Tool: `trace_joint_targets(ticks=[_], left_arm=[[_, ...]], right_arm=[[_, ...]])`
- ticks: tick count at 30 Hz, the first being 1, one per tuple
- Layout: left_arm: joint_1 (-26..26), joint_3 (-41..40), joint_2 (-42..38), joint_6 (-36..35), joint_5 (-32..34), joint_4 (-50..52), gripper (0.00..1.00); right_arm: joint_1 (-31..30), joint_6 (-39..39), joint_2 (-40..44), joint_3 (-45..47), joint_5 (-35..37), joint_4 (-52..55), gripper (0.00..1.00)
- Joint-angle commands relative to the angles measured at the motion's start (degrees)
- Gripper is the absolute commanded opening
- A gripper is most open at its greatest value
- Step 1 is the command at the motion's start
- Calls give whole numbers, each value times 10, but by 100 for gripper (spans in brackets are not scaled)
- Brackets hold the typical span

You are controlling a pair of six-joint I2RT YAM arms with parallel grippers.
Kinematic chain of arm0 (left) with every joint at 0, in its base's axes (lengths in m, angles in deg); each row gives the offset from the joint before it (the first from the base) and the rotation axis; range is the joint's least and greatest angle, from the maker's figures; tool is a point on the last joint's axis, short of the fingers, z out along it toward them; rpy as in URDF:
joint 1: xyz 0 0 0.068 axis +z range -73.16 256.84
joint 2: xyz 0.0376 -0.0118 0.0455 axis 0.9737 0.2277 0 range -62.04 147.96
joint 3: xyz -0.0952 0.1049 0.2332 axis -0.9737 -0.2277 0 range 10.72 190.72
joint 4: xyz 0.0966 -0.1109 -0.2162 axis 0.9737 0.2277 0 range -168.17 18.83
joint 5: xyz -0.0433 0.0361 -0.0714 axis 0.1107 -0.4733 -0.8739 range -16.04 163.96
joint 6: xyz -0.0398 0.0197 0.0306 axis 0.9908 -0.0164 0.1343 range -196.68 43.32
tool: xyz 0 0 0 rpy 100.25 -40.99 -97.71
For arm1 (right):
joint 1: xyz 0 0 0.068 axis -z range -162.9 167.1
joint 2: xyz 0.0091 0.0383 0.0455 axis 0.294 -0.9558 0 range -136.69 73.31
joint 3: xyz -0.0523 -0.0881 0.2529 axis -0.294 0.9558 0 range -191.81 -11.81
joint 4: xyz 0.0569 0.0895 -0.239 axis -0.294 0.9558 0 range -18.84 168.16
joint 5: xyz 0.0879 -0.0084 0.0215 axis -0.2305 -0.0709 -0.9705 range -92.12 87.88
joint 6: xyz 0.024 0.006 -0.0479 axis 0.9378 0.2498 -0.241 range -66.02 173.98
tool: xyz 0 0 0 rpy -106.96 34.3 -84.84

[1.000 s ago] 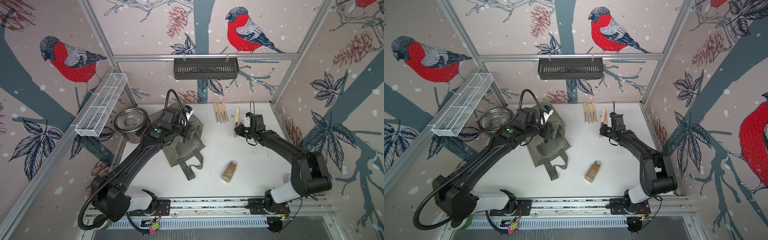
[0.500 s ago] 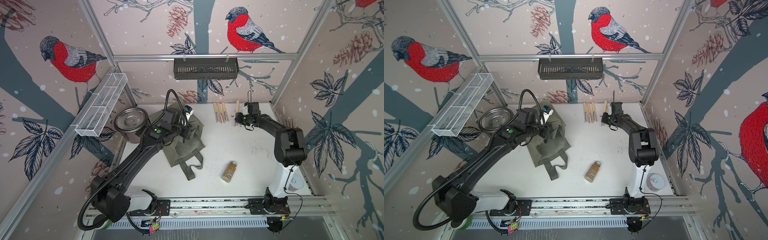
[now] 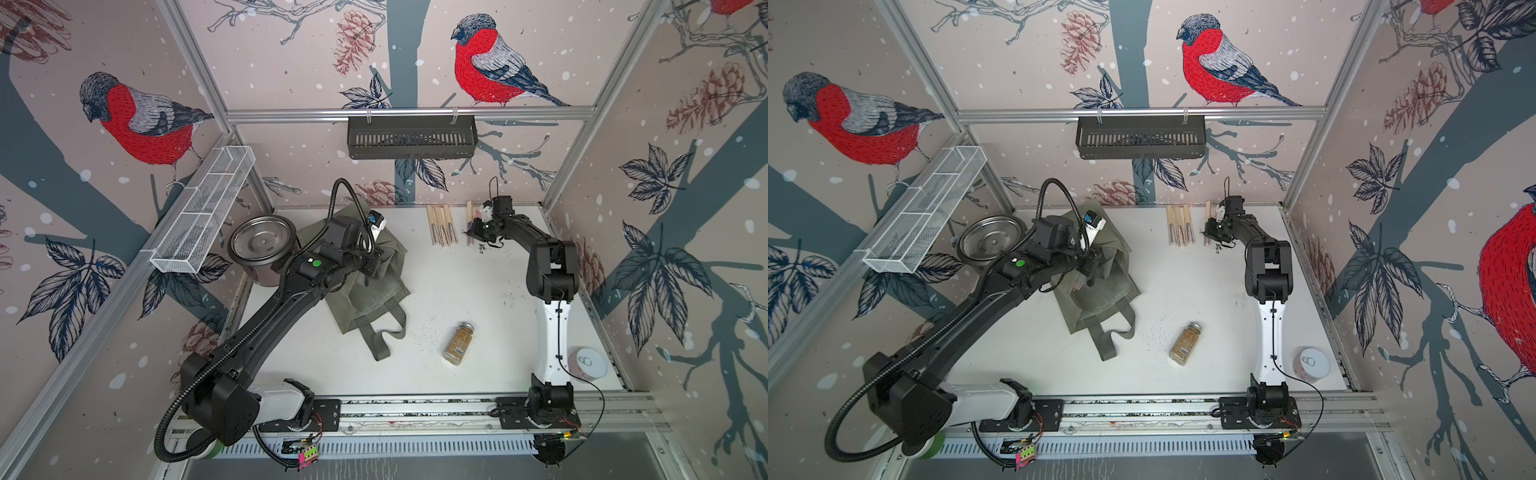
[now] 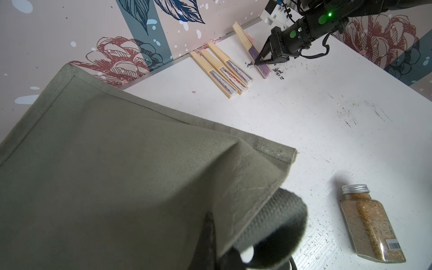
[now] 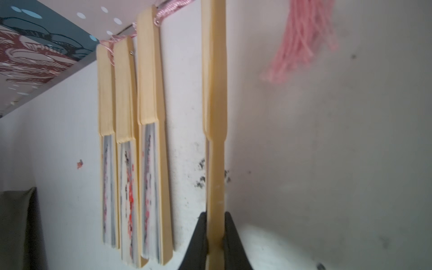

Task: Take out the folding fans from the tote bags
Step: Place the folding fan at the center of the board.

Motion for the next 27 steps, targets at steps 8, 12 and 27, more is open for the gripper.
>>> trace_joint_targets(ticks=[8,12,27], left_arm=[[1,2,3,-3,1,-21,0],[1,2,4,-3,1,-20,0],[1,2,4,-4,2,-19,0]], right_arm=[[-9,-35,-90,-121,-42,74,16],[-11,-35,-101,-135,-63,75,17],[-18,-41,-96,-143,-55,89,33]])
